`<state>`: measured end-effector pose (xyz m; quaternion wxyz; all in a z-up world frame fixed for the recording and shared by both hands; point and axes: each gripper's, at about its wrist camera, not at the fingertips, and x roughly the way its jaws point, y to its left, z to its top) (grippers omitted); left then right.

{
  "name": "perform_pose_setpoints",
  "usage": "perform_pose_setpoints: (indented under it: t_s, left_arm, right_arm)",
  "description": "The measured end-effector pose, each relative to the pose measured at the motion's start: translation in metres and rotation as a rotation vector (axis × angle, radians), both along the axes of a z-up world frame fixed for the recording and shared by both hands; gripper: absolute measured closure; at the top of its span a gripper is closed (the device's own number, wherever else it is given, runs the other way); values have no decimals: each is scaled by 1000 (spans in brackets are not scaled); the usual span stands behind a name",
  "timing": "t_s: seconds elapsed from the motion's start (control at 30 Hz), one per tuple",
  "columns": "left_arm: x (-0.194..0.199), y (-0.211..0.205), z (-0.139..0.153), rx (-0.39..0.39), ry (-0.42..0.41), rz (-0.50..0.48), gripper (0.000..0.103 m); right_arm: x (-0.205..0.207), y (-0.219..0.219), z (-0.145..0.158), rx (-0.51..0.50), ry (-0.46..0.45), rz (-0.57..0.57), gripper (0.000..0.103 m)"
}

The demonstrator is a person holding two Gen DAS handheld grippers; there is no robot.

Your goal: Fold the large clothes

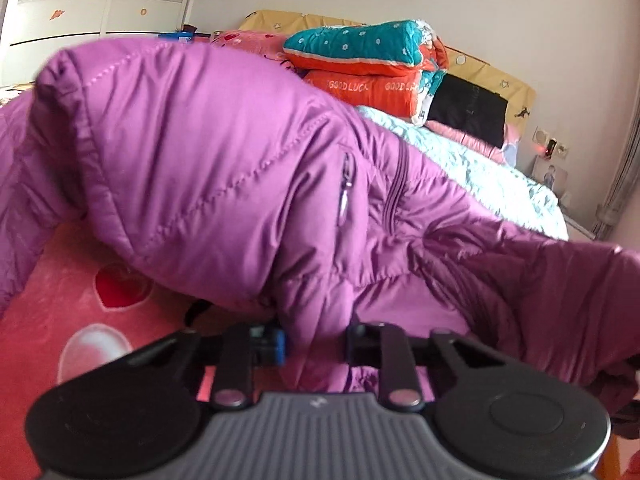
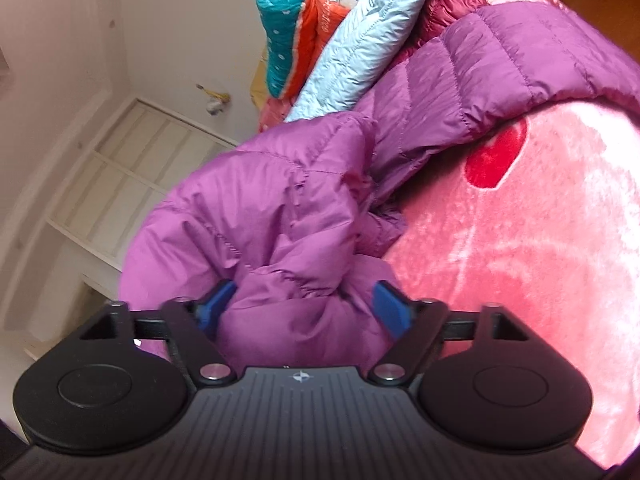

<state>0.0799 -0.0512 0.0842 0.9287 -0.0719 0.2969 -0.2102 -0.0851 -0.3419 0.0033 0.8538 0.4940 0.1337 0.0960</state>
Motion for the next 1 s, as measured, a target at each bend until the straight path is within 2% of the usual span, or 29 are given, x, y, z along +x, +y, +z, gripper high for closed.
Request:
perform_pose_setpoints:
  t_s: [0.03,0.13,0.23,0.53,0.83,1.0]
  left_arm:
    - [-3,0,5,-2,-7,-5,85]
    - [-15,7,19,-24,-17,-22,89]
    - [-28,18,35,-52,-21,-29,91]
    - [-79,71,75,-144,-3,-34,92]
    - [-137,128,100,-190,35,-19,92]
    - [-161,143,103,-146,39,-39,95]
  right_arm:
    - [-1,0,1,2,-8,2,35]
    - [-9,3,9,-23,-19,-1,49]
    - [-19,6,19,-58,-29,-4,56]
    - [-74,19,50,-93,-34,24,62]
    - [-148,54,85,-142,-8,64,63]
    - [-185,80,99,-193,27,81,63]
